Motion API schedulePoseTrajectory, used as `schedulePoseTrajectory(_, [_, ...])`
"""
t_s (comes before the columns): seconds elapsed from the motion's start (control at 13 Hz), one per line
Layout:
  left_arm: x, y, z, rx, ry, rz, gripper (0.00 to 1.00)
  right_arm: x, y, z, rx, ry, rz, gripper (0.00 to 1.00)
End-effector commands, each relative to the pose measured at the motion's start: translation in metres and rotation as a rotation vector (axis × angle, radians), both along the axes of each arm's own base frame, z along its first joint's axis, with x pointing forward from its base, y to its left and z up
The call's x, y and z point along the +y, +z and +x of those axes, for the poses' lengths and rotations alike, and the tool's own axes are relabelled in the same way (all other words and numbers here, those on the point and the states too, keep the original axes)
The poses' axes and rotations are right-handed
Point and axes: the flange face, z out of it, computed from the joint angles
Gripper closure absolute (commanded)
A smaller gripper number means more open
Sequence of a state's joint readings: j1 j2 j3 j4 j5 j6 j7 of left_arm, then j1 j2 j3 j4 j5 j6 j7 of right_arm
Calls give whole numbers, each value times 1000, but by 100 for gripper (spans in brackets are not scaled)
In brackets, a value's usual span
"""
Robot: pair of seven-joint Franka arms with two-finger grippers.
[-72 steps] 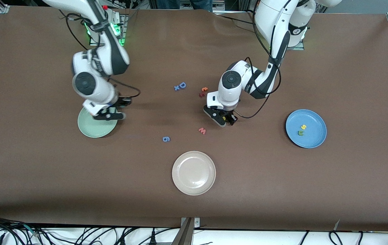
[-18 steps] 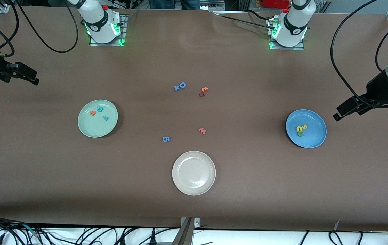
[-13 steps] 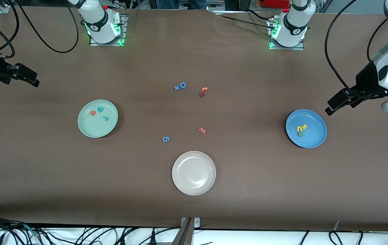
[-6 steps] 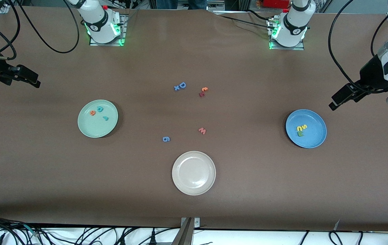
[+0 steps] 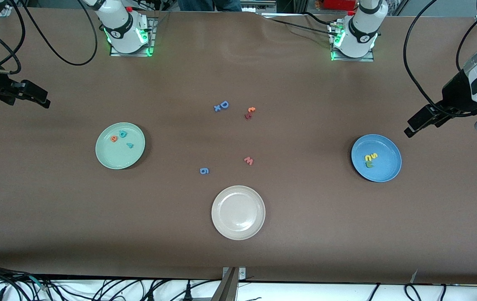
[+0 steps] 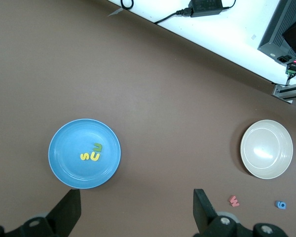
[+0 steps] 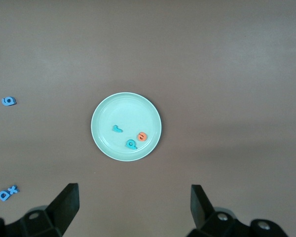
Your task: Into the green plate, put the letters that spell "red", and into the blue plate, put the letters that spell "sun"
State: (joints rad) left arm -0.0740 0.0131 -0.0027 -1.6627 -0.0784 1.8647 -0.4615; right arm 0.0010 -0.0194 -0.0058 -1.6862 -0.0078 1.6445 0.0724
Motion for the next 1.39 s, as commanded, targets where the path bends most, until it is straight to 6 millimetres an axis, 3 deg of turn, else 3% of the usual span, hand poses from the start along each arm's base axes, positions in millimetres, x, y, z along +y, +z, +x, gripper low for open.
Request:
schedulePoseTrajectory(0.0, [5,7,5,-20,-78,120,0,5,2,0,-4,26,-9,0])
schedulePoseTrajectory(0.39, [33,1,11,-23,-432,186,0,6,3,0,-4,27,-9,0])
schedulePoseTrajectory(0.62, [48,-3,13,-18,-470,197,0,7,3,0,-4,26,-8,0])
schedulePoseTrajectory(0.92, [29,-6,15,-19,-494,183,0,6,3,0,-4,27,-8,0])
schedulePoseTrajectory(1.31, [28,7,17,-43,-493,188,0,6,3,0,-4,29,-8,0])
